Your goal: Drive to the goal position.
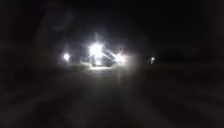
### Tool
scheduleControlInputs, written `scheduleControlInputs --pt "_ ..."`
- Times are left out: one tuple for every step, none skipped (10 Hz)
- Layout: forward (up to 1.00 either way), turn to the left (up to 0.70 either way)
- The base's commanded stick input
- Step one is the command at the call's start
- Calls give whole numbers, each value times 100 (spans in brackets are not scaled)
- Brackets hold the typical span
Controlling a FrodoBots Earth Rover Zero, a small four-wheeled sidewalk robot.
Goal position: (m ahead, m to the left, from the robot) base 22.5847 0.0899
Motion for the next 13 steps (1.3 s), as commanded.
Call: scheduleControlInputs --pt "70 0" --pt "70 0" --pt "70 0" --pt "70 0" --pt "70 0" --pt "70 0" --pt "70 0" --pt "70 0" --pt "70 0" --pt "70 0" --pt "70 0" --pt "70 0" --pt "70 0"
